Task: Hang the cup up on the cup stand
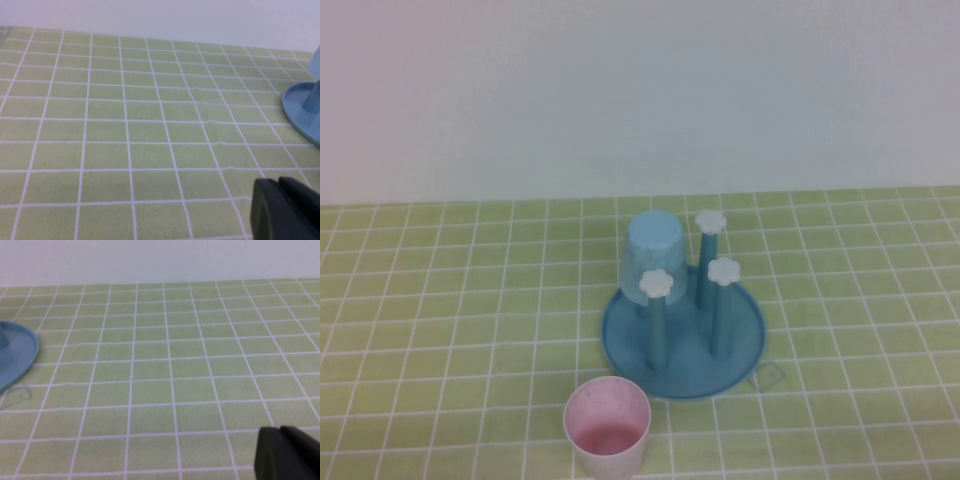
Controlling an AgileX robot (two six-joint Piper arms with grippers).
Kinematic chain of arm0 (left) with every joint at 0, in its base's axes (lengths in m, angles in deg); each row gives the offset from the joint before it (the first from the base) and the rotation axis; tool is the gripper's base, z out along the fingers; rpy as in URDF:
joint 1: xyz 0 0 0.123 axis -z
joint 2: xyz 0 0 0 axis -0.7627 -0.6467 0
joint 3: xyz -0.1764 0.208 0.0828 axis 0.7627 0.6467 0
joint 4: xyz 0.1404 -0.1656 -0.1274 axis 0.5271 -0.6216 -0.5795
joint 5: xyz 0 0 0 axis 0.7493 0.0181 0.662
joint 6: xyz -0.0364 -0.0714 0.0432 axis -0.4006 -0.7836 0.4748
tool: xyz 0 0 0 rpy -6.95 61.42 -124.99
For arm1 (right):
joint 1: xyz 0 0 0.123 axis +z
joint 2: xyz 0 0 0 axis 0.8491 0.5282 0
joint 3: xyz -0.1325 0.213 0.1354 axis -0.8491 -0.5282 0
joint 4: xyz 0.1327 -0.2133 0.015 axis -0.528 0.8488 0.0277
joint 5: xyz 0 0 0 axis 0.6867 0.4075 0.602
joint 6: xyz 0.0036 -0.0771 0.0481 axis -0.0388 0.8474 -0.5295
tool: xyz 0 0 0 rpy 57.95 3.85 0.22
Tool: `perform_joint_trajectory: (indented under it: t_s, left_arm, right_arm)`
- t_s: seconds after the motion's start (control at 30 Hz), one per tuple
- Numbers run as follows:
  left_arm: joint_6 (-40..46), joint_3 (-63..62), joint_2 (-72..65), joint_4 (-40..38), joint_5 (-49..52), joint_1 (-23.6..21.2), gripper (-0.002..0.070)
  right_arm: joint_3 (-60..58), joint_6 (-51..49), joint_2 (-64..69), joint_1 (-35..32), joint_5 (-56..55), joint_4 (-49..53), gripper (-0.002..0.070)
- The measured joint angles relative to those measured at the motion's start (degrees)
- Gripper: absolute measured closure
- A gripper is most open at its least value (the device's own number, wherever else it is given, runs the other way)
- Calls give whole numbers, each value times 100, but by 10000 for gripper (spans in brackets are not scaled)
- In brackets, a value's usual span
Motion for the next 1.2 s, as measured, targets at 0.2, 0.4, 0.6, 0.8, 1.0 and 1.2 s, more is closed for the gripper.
perform_joint_trajectory:
  t_s: [0.2, 0.4, 0.6, 0.8, 1.0, 1.2]
  left_arm:
    - [0, 0, 0, 0, 0, 0, 676]
    - [0, 0, 0, 11, -10, 0, 676]
    - [0, 0, 0, 10, -9, 0, 677]
    - [0, 0, 0, 10, -9, 0, 677]
    - [0, 0, 0, 10, -9, 0, 676]
    - [0, 0, 0, 0, -9, 0, 676]
  right_arm:
    - [2, 0, 0, 0, 3, 0, 678]
    - [2, 0, 0, 0, 3, 0, 678]
    - [2, 0, 0, 0, 3, 0, 678]
    - [2, 0, 0, 0, 3, 0, 678]
    - [2, 0, 0, 0, 12, 0, 678]
    - [2, 0, 0, 0, 12, 0, 678]
